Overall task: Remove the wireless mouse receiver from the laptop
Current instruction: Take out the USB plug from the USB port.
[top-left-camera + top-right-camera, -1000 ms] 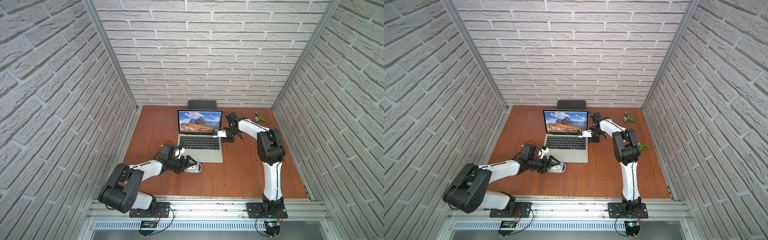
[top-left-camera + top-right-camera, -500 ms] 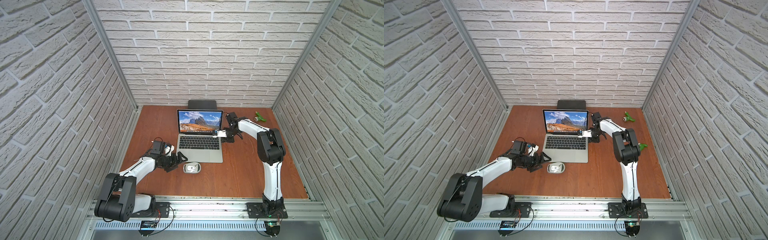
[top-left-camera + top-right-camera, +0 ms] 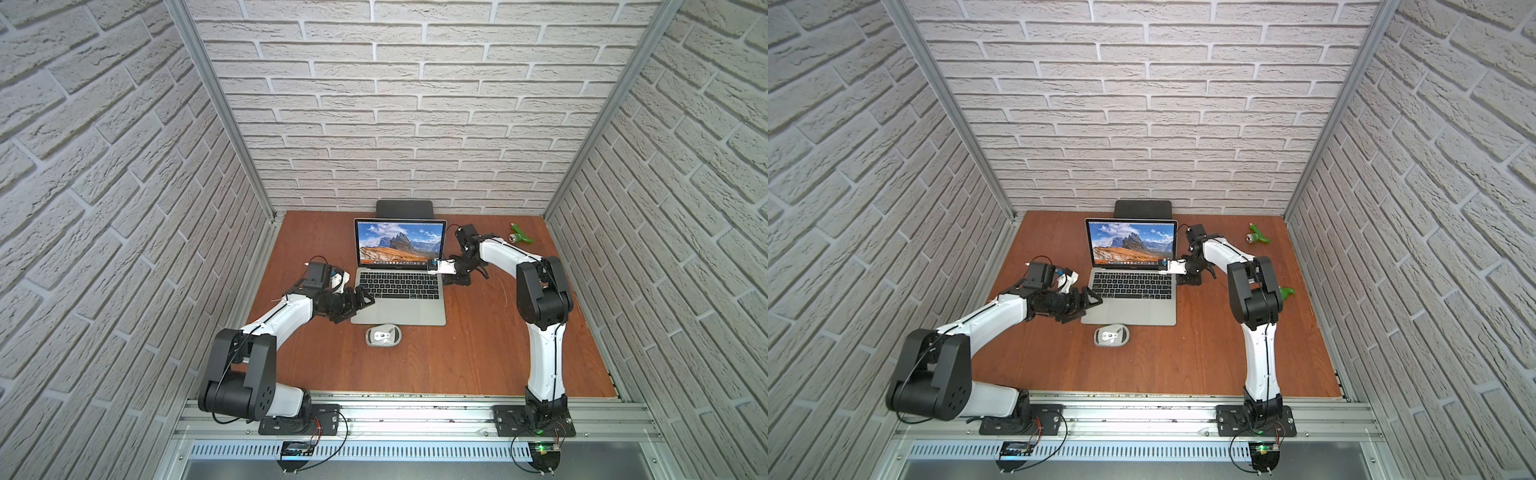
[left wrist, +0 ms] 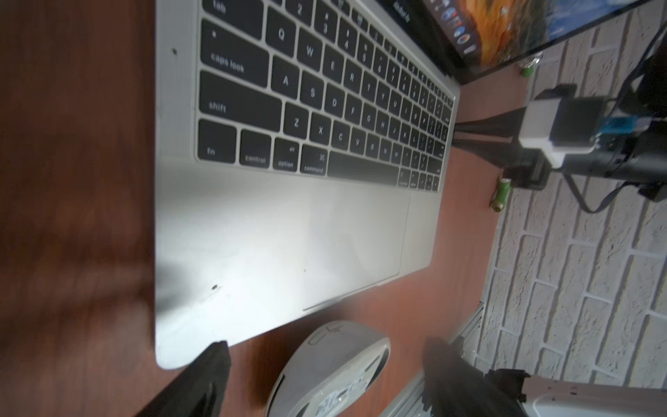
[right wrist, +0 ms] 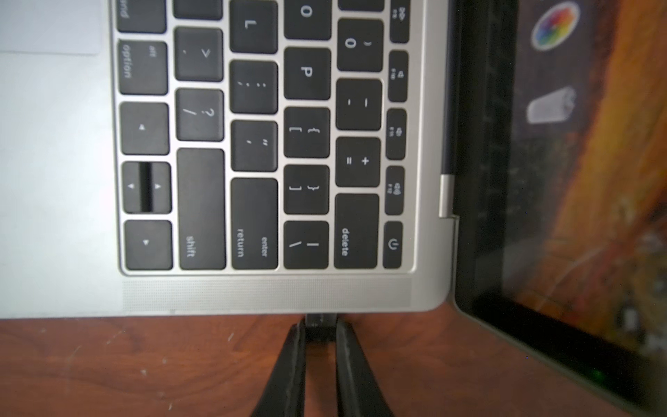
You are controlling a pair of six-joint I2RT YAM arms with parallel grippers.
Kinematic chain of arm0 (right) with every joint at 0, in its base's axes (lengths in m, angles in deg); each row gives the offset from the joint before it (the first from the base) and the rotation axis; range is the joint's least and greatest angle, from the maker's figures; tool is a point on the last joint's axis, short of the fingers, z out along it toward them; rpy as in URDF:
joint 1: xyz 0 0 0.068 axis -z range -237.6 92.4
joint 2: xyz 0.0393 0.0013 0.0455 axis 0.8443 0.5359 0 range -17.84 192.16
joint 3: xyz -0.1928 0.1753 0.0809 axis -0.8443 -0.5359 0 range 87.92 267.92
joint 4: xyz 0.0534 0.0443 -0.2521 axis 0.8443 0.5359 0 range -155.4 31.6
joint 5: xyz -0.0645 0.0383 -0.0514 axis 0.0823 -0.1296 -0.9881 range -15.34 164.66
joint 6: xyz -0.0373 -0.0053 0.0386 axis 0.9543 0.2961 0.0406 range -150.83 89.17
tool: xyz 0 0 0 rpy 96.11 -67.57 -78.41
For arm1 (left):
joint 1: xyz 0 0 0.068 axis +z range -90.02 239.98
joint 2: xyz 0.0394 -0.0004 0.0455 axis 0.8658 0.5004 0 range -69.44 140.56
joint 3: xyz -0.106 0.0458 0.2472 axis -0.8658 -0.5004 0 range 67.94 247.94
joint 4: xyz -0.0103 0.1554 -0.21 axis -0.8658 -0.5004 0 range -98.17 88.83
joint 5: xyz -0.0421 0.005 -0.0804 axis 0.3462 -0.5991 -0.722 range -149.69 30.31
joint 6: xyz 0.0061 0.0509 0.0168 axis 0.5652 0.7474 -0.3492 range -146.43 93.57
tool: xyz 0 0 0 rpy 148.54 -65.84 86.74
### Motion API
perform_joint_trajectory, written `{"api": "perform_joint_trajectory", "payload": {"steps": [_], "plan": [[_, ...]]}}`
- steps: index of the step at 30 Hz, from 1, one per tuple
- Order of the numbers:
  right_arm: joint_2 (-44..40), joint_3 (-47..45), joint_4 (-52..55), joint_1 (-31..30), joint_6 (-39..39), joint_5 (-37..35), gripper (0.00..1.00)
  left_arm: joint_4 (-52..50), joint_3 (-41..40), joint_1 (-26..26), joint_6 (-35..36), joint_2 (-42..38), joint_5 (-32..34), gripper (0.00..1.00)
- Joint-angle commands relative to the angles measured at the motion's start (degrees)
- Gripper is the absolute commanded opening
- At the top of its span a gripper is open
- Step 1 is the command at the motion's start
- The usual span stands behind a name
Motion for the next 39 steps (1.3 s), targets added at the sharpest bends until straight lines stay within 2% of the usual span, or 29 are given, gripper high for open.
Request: {"api": "perform_joint_trajectory", "payload": {"steps": [1, 4, 8, 13, 17, 20, 22, 26, 31, 35, 39], "plan": [[-3.2, -1.0, 1.4, 2.0, 1.0, -2.4, 0.03, 2.4, 2.5, 0.2, 0.5, -0.7, 0.6, 0.88], [-3.3, -0.6, 2.3, 2.2, 1.4, -3.3, 0.03, 1.1, 4.7, 0.3, 1.7, -0.2, 1.2, 0.88], [-3.9, 0.0, 3.1, 2.2, 0.5, -4.8, 0.03, 2.3, 6.8, 0.2, 2.6, 2.0, -1.5, 0.87], [-7.0, 0.3, 4.6, 1.9, -1.8, -4.8, 0.02, 5.2, 8.3, -0.3, 2.1, 2.5, -4.0, 0.81], [-13.5, -0.4, 6.5, 0.3, -6.5, -3.3, 0.03, 10.7, 8.6, -0.4, -1.0, 0.0, -4.4, 0.77], [-17.0, 1.0, 10.2, -2.2, -11.8, -2.4, 0.03, 16.2, 7.2, -0.6, -4.7, -1.4, -4.3, 0.7], [-19.1, 2.3, 12.8, -4.1, -16.6, -1.5, 0.03, 19.8, 6.6, -0.7, -7.2, -1.1, -6.5, 0.62], [-24.2, 2.5, 17.7, -7.3, -23.0, 6.2, 0.03, 24.8, 6.5, -1.1, -11.3, 0.8, -12.7, 0.49], [-30.5, 1.3, 19.1, -10.6, -28.4, 14.9, 0.03, 26.9, 6.8, -2.1, -13.7, 0.5, -18.6, 0.46], [-33.4, 0.6, 19.4, -14.2, -33.1, 11.4, 0.03, 30.3, 5.5, -3.3, -18.7, 0.1, -22.6, 0.46], [-33.6, 0.7, 21.3, -17.1, -33.8, 9.9, 0.03, 34.1, 5.3, -6.0, -21.5, 0.1, -25.9, 0.47]]}}
